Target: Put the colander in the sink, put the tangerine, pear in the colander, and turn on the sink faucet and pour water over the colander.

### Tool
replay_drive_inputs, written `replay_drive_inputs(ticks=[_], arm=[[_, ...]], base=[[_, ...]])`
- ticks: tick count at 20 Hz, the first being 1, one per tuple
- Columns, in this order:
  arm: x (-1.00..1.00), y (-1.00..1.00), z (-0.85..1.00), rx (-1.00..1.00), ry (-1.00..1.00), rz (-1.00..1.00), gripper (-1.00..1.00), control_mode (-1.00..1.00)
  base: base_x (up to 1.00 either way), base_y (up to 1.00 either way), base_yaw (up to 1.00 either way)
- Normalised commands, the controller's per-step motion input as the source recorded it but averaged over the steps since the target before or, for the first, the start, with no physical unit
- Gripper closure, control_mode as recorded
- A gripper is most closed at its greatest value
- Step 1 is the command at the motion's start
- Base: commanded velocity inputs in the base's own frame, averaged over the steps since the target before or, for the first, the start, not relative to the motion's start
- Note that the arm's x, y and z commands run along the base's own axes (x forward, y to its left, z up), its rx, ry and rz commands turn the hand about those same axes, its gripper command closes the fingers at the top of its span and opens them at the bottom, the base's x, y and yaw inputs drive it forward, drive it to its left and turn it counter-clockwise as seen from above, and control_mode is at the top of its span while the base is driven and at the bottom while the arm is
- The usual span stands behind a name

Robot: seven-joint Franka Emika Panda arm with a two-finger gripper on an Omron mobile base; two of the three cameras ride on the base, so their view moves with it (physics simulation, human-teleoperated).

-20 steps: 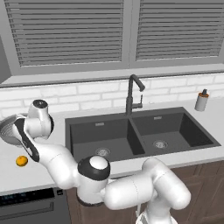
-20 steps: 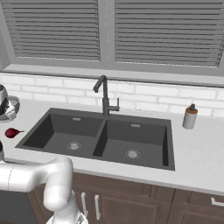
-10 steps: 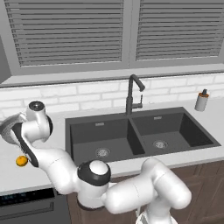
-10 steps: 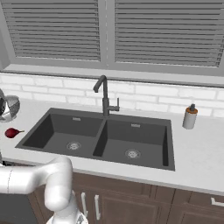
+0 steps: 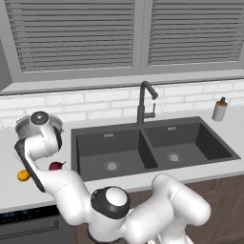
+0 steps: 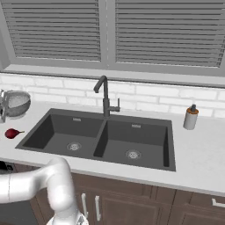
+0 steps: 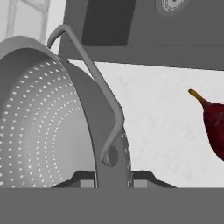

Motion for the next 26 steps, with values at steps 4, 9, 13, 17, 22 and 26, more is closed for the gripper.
replay_drive_inputs(ticks=[4,9,13,17,22,26], arm=[[-0.62,-0.69,0.64,0.23,-0.06,-0.41,1.00,-1.00],[-0.61,-0.84,0.43,0.17,0.00,-0.45,1.00,-1.00],[-0.54,-0.88,0.28,0.13,0.01,-0.49,1.00,-1.00],[-0.36,-0.94,0.03,0.14,0.15,-0.54,1.00,-1.00],[-0.03,-0.42,0.00,0.11,0.25,-0.46,1.00,-1.00],[0.14,0.00,-0.01,0.07,0.17,-0.34,1.00,-1.00]], base=[[0.00,0.00,0.00],[0.00,0.00,0.00],[0.00,0.00,0.00],[0.00,0.00,0.00],[0.00,0.00,0.00],[0.00,0.00,0.00]])
